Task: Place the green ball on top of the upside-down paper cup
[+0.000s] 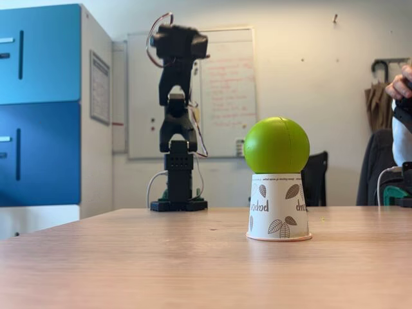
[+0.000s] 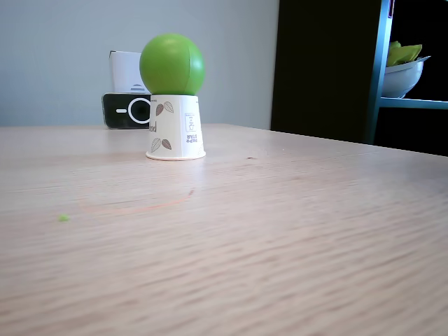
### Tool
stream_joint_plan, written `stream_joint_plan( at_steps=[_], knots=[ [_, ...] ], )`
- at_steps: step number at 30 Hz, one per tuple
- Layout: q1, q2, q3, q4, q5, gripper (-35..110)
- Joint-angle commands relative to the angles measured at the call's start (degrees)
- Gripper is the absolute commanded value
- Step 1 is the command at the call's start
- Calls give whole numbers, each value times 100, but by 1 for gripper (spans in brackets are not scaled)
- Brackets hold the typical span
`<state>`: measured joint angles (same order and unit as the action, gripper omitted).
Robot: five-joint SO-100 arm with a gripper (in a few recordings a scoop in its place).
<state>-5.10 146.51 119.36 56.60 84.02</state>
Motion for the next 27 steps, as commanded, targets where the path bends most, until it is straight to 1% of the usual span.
stream_joint_plan(
  at_steps=[1, 5, 10, 12, 18, 21, 27],
  knots=[
    [220, 782, 1283, 26, 105, 0],
    [475, 1687, 2786, 202, 149, 0],
    [703, 2725, 4087, 870, 439, 0],
    [729, 2944, 4412, 1195, 642, 0],
    [747, 3498, 4764, 2259, 650, 0],
    [809, 3858, 5133, 2391, 650, 0],
    [773, 4368, 5906, 2259, 246, 0]
  ],
)
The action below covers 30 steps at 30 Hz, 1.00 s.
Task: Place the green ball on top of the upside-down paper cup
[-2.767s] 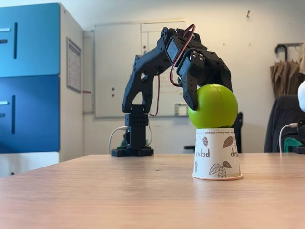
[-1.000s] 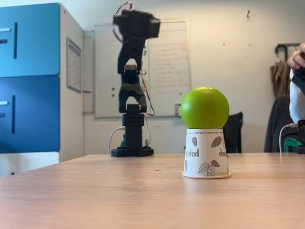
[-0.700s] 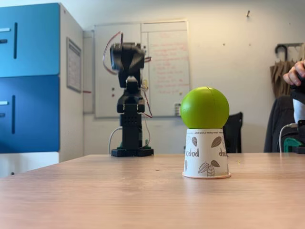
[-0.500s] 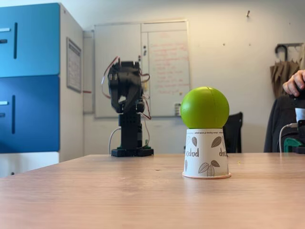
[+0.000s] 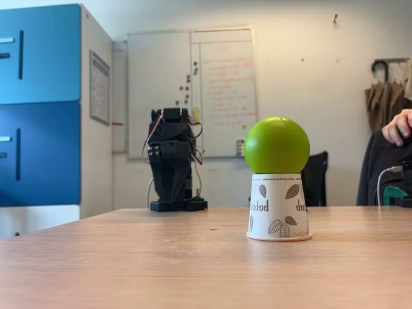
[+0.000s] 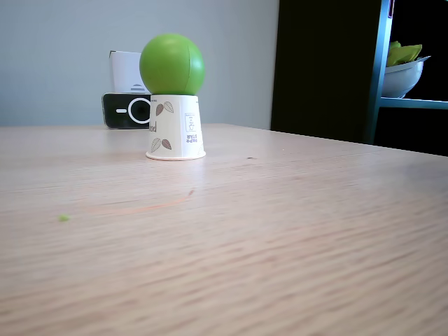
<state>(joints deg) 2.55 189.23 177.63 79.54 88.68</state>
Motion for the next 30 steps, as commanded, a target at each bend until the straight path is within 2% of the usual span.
stream_joint_plan(
  at_steps=[1, 30],
  knots=[
    [18, 97, 79, -18, -308, 0],
    [79, 105, 79, 18, -448, 0]
  ],
)
